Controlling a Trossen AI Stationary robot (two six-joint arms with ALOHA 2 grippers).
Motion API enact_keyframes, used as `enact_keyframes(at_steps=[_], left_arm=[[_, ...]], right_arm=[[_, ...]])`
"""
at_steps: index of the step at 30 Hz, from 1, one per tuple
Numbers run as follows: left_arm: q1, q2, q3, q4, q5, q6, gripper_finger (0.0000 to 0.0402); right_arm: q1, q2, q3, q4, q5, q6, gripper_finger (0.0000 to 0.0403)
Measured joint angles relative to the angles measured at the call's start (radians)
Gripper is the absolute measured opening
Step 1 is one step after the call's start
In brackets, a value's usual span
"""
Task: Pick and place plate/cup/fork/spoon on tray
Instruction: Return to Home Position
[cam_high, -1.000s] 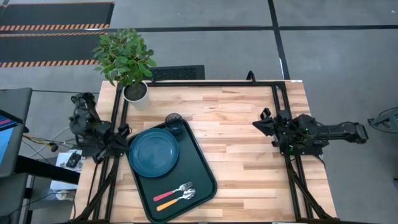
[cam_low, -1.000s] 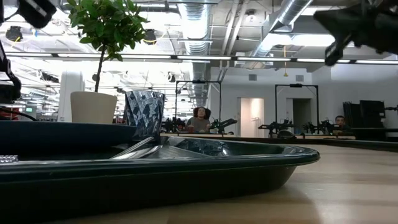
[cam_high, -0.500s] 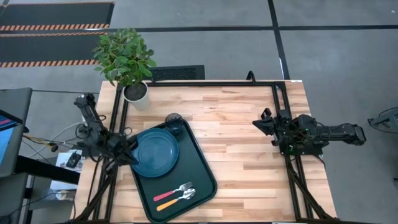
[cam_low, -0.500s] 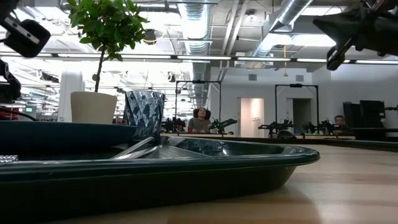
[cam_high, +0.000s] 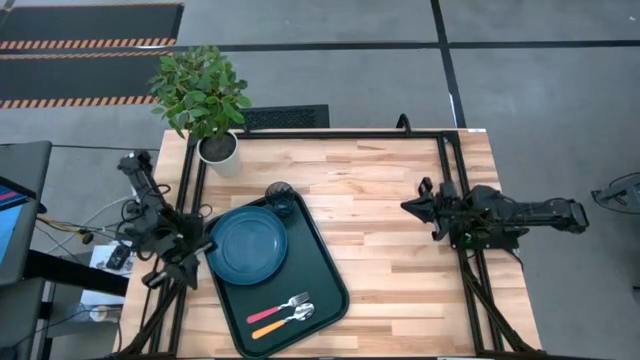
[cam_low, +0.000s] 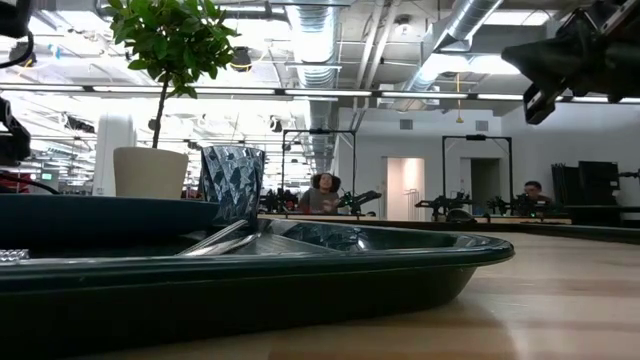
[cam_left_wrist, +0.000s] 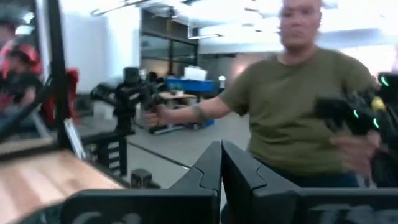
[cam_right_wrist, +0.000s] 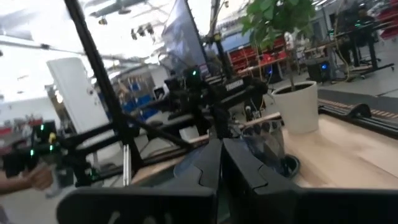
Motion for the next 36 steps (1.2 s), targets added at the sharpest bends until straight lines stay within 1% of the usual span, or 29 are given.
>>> enact_keyframes(at_steps=[1,3,6,8,11,12,17,21,27,30,32,34,36], left_arm=[[0.007,0.0,0.0,0.0,0.019,0.04,0.0],[0.029,0.0,0.0,-0.003,0.006,0.091,0.0],[0.08,0.0,-0.001,-0.038,0.004,0.111,0.0],[0.12,0.0,-0.001,-0.06,0.044,0.093,0.0],[0.179,0.0,-0.001,-0.088,0.145,0.074,0.0],[0.201,0.0,-0.001,-0.093,0.162,0.074,0.0],[0.319,0.0,-0.002,-0.133,0.177,0.069,0.0],[0.412,0.0,-0.003,-0.125,0.273,0.079,0.0],[0.532,0.0,-0.003,-0.126,0.27,0.041,0.0],[0.56,0.0,-0.003,-0.126,0.25,0.042,0.0],[0.566,0.0,-0.003,-0.126,0.213,0.039,0.0],[0.566,0.0,-0.003,-0.129,0.172,0.003,0.0],[0.566,0.001,-0.003,-0.146,0.144,-0.093,0.0]], right_arm=[[0.0,0.0,0.0,-0.01,-0.007,-0.008,0.0038],[0.0,0.0,0.0,-0.028,-0.012,-0.022,0.0038],[0.0,0.0,0.0,-0.042,-0.014,-0.034,0.0038],[0.0,0.0,-0.001,-0.055,-0.015,-0.037,0.0038],[0.0,0.0,-0.001,-0.063,-0.016,-0.054,0.0038],[0.0,0.0,-0.001,-0.063,-0.016,-0.059,0.0038],[0.0,0.0,-0.001,-0.069,-0.016,-0.075,0.0038],[0.0,0.0,-0.001,-0.073,-0.015,-0.078,0.0038],[0.0,0.0,-0.002,-0.085,-0.015,-0.08,0.0038],[0.0,0.0,-0.002,-0.085,-0.015,-0.086,0.0038],[0.0,0.0,-0.002,-0.085,-0.015,-0.086,0.0038],[0.0,0.0,-0.002,-0.085,-0.015,-0.086,0.0038],[0.0,0.0,-0.002,-0.085,-0.015,-0.086,0.0038]])
